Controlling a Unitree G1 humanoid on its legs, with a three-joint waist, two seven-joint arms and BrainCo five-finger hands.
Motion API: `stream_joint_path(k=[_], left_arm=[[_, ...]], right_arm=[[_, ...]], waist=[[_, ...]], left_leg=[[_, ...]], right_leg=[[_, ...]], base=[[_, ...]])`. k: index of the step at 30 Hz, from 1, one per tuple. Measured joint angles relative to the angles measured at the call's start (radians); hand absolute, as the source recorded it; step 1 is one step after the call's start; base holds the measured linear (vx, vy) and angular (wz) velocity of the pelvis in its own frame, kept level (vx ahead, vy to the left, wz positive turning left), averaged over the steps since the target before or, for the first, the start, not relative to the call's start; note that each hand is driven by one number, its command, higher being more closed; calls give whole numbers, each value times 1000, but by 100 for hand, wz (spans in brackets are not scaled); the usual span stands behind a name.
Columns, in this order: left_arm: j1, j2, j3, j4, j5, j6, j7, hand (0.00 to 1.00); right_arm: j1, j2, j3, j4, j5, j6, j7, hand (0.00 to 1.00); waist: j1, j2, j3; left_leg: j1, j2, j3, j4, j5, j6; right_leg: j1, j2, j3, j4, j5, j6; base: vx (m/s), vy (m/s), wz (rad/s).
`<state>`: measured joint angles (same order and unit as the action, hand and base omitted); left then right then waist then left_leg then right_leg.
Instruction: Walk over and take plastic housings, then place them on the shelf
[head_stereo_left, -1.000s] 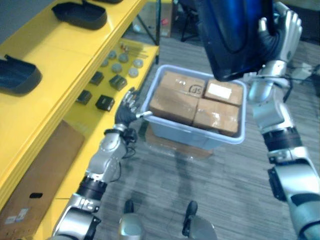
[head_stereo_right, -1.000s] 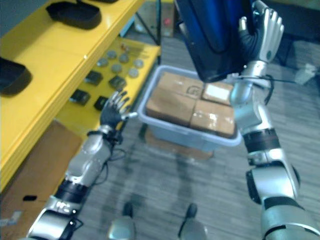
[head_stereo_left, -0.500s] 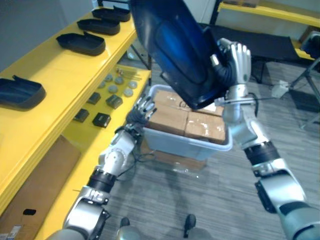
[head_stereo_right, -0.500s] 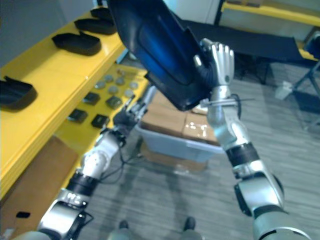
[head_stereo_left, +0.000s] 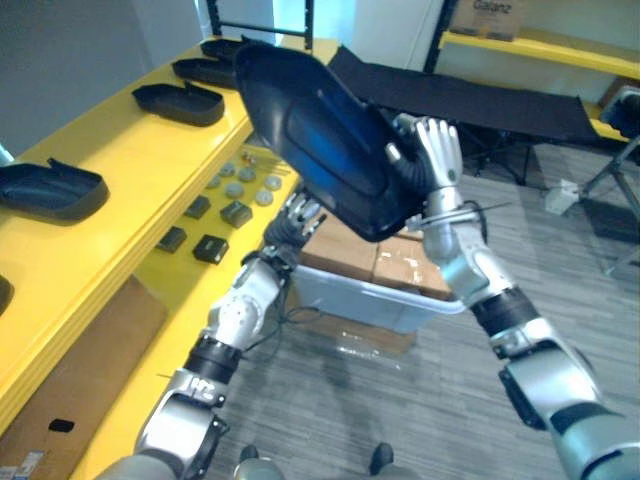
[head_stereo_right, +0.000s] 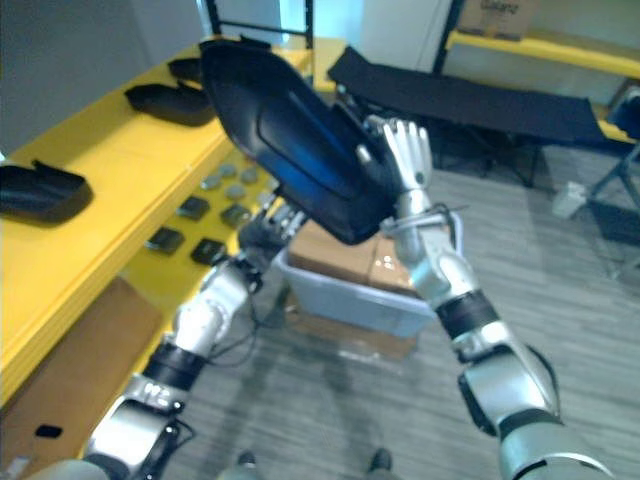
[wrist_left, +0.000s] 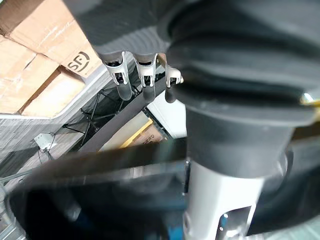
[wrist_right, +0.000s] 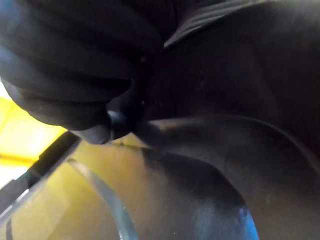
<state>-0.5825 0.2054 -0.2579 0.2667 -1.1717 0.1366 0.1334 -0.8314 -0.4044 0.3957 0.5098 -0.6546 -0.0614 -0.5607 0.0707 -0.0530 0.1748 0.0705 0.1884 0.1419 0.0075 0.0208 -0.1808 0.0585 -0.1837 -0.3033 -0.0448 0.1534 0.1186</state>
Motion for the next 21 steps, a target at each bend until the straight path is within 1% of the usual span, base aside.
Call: stream_joint_path(k=[4,6,8,11,15,20,21], left_arm=[[-8,-19,-4,32,0,0,0,0],[-8,-17,-28,33,0,0,0,0],[-8,-19,-33,33,0,2,1,0],[-8,-20,-36,33,1,3,1,0],[-8,-23,-42,39,2,4,21,0],[-8,-29,-41,78,16,2,75,0],[-8,-31,-41,78,33,-1,96,0]], right_arm=[[-6,18,8,55,4,23,16,100],[-16,23,10,83,11,39,16,100],[-31,37,14,108,15,43,17,100],[-57,48,30,129,19,39,17,100],[-63,55,31,130,23,35,16,100],[-63,78,36,132,49,13,16,100],[-63,87,41,132,53,8,15,100]], waist=[[-3,0,-5],[2,0,-6],[5,0,-6],[5,0,-6],[9,1,-6],[8,1,-6],[8,1,-6]], left_leg=[[1,-1,-21,0,4,0],[-1,-1,-25,-1,7,-1],[0,-1,-26,0,7,-1],[0,-1,-27,0,8,-1],[-1,-1,-33,1,9,-1],[-1,-1,-41,1,9,-1],[0,-1,-43,2,9,-1]], right_leg=[[13,-1,-23,-2,0,0],[13,0,-26,-3,0,0],[13,0,-26,-2,0,0],[14,0,-27,-3,0,0],[16,0,-30,-2,0,0],[23,0,-40,-3,0,0],[25,0,-41,-3,0,0]], base=[[-5,3,13],[-7,5,8],[0,0,0],[0,0,0],[-6,4,2],[-13,7,4],[0,0,0]])
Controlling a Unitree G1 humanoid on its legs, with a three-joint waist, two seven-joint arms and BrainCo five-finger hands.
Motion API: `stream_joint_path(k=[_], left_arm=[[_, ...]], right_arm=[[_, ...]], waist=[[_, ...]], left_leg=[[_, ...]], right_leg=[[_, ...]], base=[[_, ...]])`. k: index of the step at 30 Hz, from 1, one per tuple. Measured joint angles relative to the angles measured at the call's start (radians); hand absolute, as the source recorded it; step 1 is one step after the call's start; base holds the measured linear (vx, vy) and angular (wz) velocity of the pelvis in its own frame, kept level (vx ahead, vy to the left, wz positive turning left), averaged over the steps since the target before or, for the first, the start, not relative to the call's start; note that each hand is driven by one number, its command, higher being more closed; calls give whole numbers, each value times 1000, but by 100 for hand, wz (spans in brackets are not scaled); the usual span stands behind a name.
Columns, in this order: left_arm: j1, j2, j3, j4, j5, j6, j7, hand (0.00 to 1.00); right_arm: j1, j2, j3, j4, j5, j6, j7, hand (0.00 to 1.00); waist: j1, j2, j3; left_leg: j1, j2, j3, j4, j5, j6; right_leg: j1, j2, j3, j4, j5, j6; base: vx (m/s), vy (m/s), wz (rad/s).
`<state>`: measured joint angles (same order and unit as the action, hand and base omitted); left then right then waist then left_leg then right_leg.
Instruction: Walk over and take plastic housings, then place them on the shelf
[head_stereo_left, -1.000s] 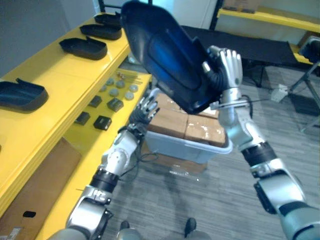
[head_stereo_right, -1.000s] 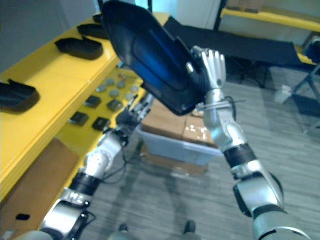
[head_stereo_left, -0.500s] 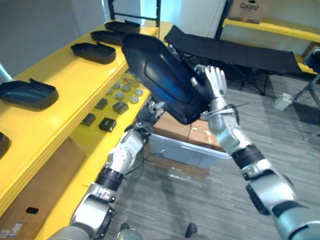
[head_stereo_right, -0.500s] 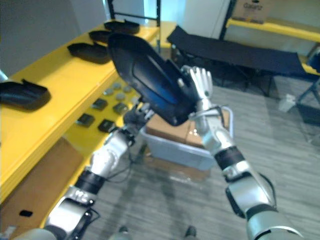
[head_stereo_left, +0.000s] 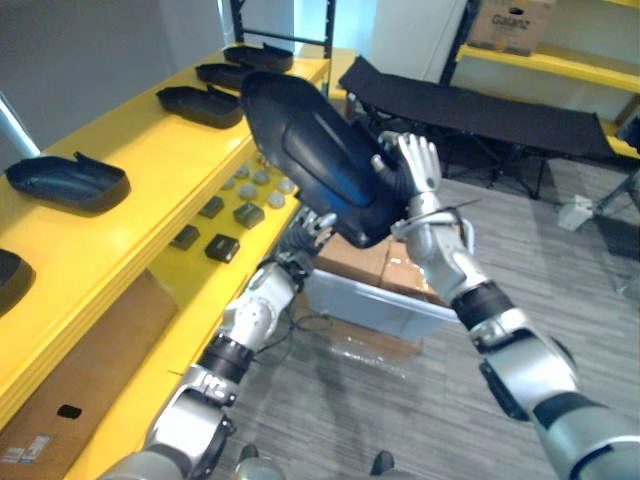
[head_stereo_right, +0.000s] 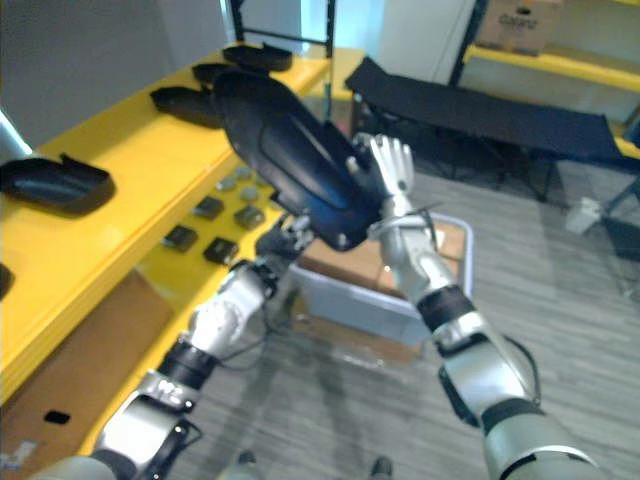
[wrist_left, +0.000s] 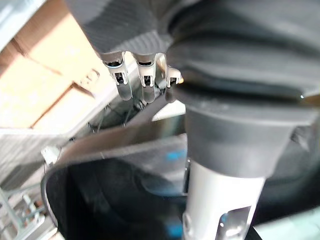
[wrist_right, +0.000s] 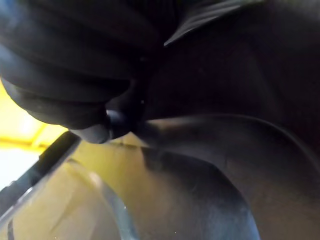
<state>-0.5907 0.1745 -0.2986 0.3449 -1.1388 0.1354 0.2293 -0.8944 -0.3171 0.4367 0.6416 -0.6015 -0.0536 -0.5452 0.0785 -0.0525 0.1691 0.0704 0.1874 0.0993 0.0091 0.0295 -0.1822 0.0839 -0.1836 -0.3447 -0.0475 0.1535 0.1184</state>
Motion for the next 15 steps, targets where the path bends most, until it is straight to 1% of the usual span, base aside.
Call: stream_joint_path(k=[1,2,3,5,8,10,11,12,13,15], left_arm=[[0,-3,2,0,10,-4,9,0],[0,-9,5,3,17,-20,34,0],[0,-12,6,8,22,-30,41,0],[3,-27,23,33,59,-59,76,0],[26,-28,30,34,100,-90,95,0],[46,-38,54,34,135,-113,100,0],[51,-37,63,35,137,-118,103,0],[53,-36,65,39,137,-133,103,0],[55,-36,68,39,138,-143,103,100],[74,-44,96,39,162,-170,104,100]], right_arm=[[0,5,3,0,0,-6,0,100],[0,16,16,0,1,-15,0,100],[0,23,20,0,0,-16,0,100],[6,51,29,-1,1,-18,0,100],[34,71,29,-11,13,-19,-2,100],[80,80,28,-41,19,-20,-3,100],[112,84,28,-53,19,-30,-4,100],[140,90,29,-57,20,-34,-4,100],[154,94,28,-61,22,-35,-4,100],[187,109,29,-74,38,-40,-5,100]], waist=[[0,0,0],[0,0,0],[0,0,0],[0,0,0],[1,0,0],[-1,0,0],[-1,0,0],[-1,0,0],[-1,0,0],[-5,0,0]], left_leg=[[0,0,0,0,0,0],[0,0,-1,0,0,0],[0,0,-1,0,0,0],[0,2,-2,0,0,0],[0,3,-2,1,-1,-1],[0,3,-2,0,-1,-1],[-1,3,-1,0,-1,-1],[-2,3,1,0,-1,-1],[-2,3,3,0,-1,-1],[-2,4,13,0,-2,-1]], right_leg=[[0,0,0,0,0,0],[1,0,-1,0,0,0],[1,0,-1,0,0,0],[1,2,-1,0,0,0],[1,3,-1,0,-1,0],[0,3,-1,0,-1,0],[-2,3,0,0,-1,0],[-4,3,1,0,-1,0],[-6,3,3,0,-1,0],[-14,3,14,0,-1,0]], base=[[0,0,0],[0,0,0],[0,0,0],[0,0,0],[0,0,0],[0,0,0],[0,0,0],[-4,9,-4],[-1,2,-11],[0,0,-13]])
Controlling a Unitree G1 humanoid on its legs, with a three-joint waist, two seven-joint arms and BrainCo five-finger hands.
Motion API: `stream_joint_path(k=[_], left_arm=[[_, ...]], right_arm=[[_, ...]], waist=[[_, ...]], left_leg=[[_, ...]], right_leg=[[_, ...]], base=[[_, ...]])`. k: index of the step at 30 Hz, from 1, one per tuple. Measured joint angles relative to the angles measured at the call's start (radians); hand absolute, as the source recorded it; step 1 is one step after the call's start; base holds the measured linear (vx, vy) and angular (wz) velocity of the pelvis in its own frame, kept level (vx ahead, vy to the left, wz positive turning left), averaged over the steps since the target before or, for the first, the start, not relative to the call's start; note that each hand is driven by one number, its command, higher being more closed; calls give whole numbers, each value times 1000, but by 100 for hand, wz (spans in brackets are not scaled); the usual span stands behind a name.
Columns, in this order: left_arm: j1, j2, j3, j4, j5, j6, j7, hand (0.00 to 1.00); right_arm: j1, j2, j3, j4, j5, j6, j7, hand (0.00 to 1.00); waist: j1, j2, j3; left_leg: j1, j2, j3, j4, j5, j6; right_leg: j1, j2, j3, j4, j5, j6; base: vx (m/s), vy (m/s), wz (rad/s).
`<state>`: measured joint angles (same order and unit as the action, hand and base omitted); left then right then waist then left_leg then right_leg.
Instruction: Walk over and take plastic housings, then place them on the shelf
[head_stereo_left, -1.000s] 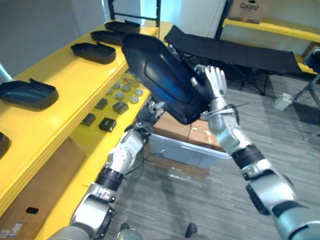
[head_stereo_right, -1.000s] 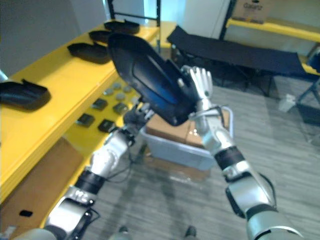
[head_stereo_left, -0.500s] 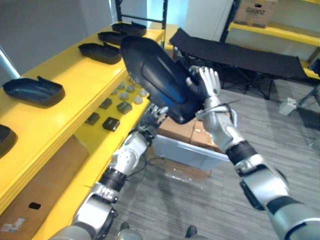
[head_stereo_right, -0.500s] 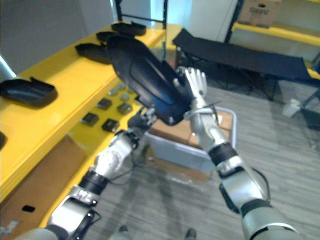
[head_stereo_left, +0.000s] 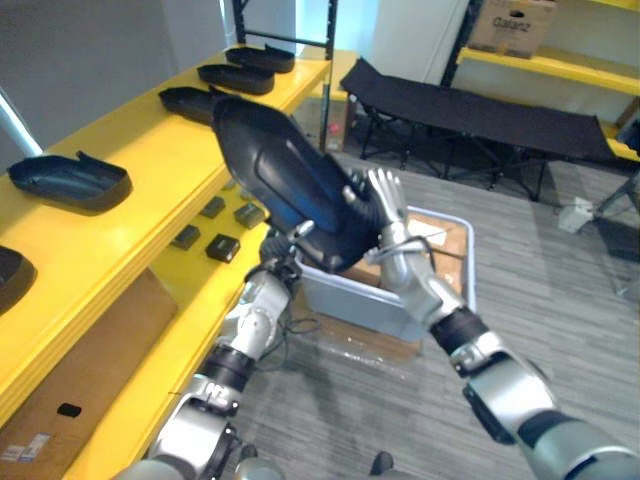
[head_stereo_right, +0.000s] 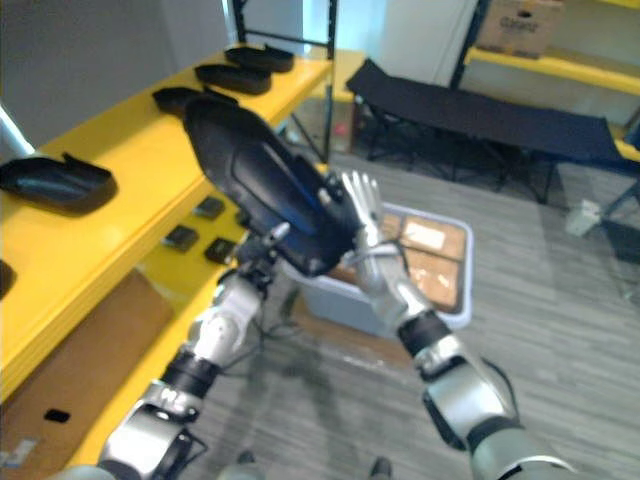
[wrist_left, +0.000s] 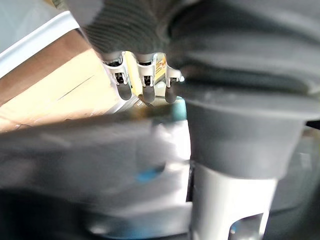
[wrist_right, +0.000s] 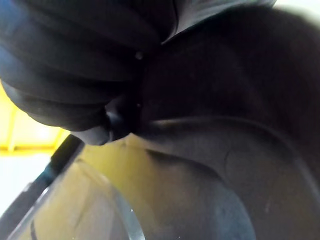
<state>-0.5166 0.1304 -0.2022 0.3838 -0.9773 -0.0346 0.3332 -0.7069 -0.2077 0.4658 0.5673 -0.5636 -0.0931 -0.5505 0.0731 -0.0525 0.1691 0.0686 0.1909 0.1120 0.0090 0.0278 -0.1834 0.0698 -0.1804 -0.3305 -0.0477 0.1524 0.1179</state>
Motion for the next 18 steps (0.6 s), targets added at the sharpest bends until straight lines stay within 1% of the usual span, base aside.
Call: stream_joint_path(k=[6,7,10,13,15,18], left_arm=[[12,-23,8,0,2,-61,14,100],[12,-23,10,0,2,-73,12,100],[17,-24,18,0,2,-78,8,100],[31,-30,31,0,1,-95,-6,100],[32,-27,31,0,1,-94,-29,100],[32,-25,30,0,2,-93,-45,100]], right_arm=[[61,7,2,-11,21,-23,-41,100],[73,9,2,-11,25,-33,-45,100],[84,16,23,-15,41,-44,-65,100],[105,23,56,-51,40,-53,-89,100],[111,32,65,-51,41,-53,-113,100],[114,37,67,-53,41,-54,-132,100]], waist=[[-5,0,0],[-6,0,0],[-8,0,0],[-11,0,0],[-10,0,0],[-11,1,1]], left_leg=[[1,1,3,1,-2,-1],[0,1,4,2,-4,-1],[0,2,5,5,-7,-1],[-3,6,7,16,-15,-2],[-5,6,7,21,-17,-3],[-6,6,7,22,-18,-3]], right_leg=[[-1,1,3,-1,0,0],[-1,1,3,-2,0,0],[-1,2,5,-3,0,0],[-1,5,7,-5,0,-1],[-1,6,7,-6,-1,-1],[-1,6,7,-9,-1,-1]], base=[[0,0,-1],[0,0,0],[-1,1,-1],[-2,4,-2],[0,0,0],[0,0,0]])
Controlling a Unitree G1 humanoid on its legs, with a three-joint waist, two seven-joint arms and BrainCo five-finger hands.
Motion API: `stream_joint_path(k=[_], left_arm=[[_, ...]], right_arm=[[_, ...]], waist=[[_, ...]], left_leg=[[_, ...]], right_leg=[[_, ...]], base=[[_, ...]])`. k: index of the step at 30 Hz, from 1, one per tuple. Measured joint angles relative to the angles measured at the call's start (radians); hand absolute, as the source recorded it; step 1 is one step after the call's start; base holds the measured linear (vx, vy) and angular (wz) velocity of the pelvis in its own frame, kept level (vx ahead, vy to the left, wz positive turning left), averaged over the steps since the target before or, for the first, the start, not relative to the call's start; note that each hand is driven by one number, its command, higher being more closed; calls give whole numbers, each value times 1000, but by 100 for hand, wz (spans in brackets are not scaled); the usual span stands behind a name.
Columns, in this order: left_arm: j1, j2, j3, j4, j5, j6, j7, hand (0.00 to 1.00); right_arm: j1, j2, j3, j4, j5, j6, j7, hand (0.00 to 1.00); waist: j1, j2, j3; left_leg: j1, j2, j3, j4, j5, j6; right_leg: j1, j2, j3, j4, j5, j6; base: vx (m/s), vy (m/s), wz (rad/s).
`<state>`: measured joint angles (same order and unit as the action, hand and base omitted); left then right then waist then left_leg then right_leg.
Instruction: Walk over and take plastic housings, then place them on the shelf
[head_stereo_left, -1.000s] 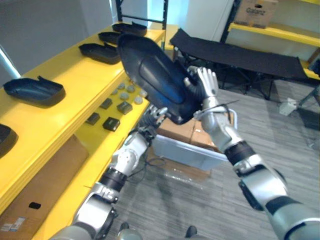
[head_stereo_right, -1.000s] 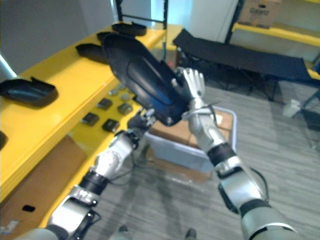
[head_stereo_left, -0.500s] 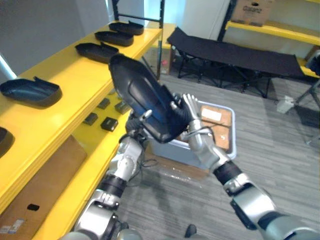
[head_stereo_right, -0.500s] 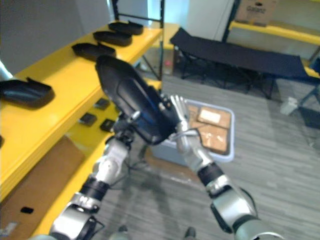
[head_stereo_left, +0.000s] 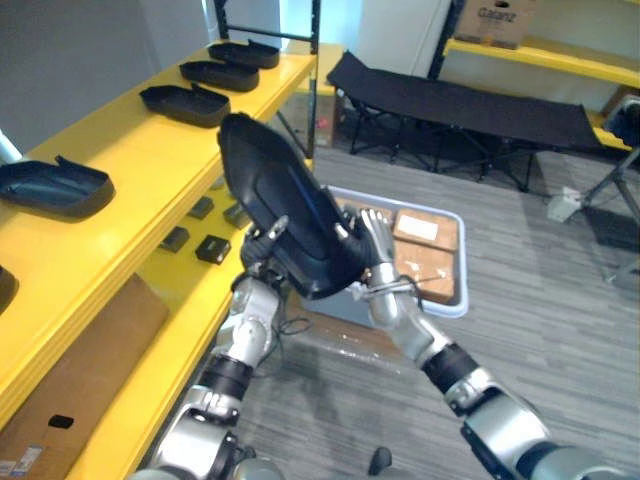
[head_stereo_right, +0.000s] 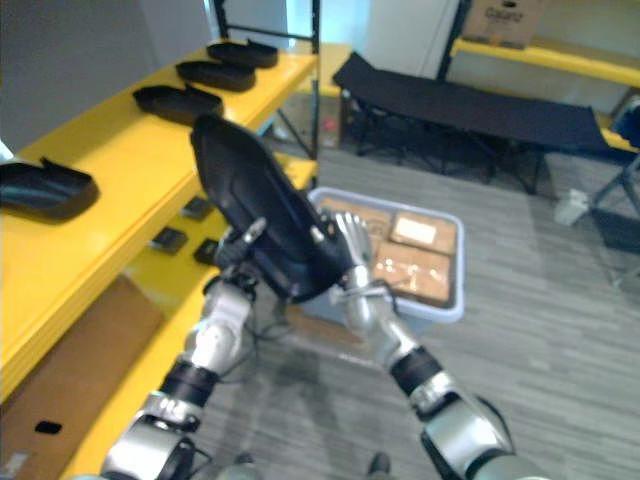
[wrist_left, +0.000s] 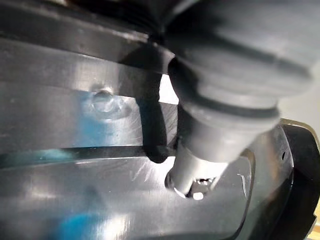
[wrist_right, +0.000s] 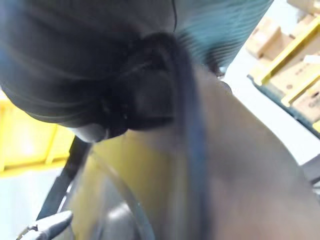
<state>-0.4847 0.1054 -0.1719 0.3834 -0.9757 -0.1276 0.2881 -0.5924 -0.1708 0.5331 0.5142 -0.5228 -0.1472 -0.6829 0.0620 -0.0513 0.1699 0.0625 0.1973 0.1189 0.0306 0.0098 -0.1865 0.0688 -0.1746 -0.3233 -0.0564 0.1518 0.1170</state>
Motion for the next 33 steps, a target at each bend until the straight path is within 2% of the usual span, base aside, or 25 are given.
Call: stream_joint_path(k=[7,9,10,12,15,18,21,22,23,25,27,29,31,32,33], left_arm=[[0,33,-11,-10,0,41,-114,100],[0,49,-32,-15,1,41,-122,100],[2,49,-40,-21,2,36,-126,100],[15,49,-48,-38,6,16,-141,100],[34,51,-63,-68,13,-10,-143,100],[61,55,-67,-110,88,-41,-116,100],[107,69,-67,-202,221,-37,-44,100],[140,74,-66,-265,319,-26,10,100],[156,74,-64,-290,362,-23,28,100],[241,52,-30,-398,524,-23,71,100],[298,16,-8,-451,631,-24,98,100],[340,-9,-1,-474,730,-25,123,100],[390,-10,19,-489,864,-36,166,100],[403,-10,35,-489,883,-38,173,100],[429,-10,72,-486,923,-39,198,100]], right_arm=[[27,-8,2,-43,9,1,-41,100],[30,-17,10,-52,22,1,-45,100],[31,-28,18,-62,30,1,-52,0],[35,-36,22,-77,39,-11,-54,0],[44,-38,21,-90,81,-54,-33,0],[47,-59,24,-113,213,-89,74,0],[63,-62,20,-128,330,-115,159,0],[77,-62,16,-160,365,-117,200,0],[84,-63,13,-173,376,-117,216,0],[119,-65,-12,-253,420,-118,303,0],[147,-64,-33,-311,483,-118,345,0],[187,-61,-51,-375,575,-124,401,0],[263,-58,-108,-484,888,-149,604,0],[278,-60,-129,-506,952,-149,650,0],[298,-70,-171,-535,1084,-150,759,0]], waist=[[-17,5,3],[-19,9,6],[-19,12,7],[-20,15,7],[-20,23,5],[-19,37,8],[-17,44,7],[-17,44,7],[-17,45,7],[-18,45,7],[-13,46,7],[-11,48,5],[-18,49,5],[-20,49,5],[-20,49,5]], left_leg=[[-10,0,1,16,-12,1],[-10,0,2,17,-14,1],[-11,0,2,19,-15,1],[-11,0,4,19,-17,1],[-11,-1,5,20,-20,2],[-13,-1,5,25,-22,2],[-15,0,4,37,-29,1],[-18,1,3,45,-34,1],[-21,1,2,51,-38,1],[-21,1,2,51,-39,1],[-14,1,0,49,-39,0],[-8,1,1,49,-41,1],[-7,1,4,47,-43,0],[-4,1,7,46,-43,0],[8,2,25,41,-44,-1]], right_leg=[[0,0,1,-8,1,0],[0,0,3,-9,1,0],[0,0,5,-10,1,0],[0,1,7,-13,1,1],[1,0,9,-16,2,1],[3,0,9,-18,2,2],[6,1,10,-18,2,2],[6,2,11,-18,2,2],[7,2,11,-18,2,2],[8,1,5,-18,2,2],[15,1,3,-18,2,2],[20,1,2,-18,0,2],[18,1,4,-18,-1,4],[18,1,6,-18,-2,5],[16,2,21,-18,-4,5]], base=[[0,0,0],[0,0,0],[0,0,0],[2,6,-2],[3,5,-1],[0,0,0],[0,0,0],[0,0,0],[0,0,0],[0,0,0],[-4,7,2],[0,0,0],[-9,7,-2],[-16,16,-17],[-17,22,-29]])
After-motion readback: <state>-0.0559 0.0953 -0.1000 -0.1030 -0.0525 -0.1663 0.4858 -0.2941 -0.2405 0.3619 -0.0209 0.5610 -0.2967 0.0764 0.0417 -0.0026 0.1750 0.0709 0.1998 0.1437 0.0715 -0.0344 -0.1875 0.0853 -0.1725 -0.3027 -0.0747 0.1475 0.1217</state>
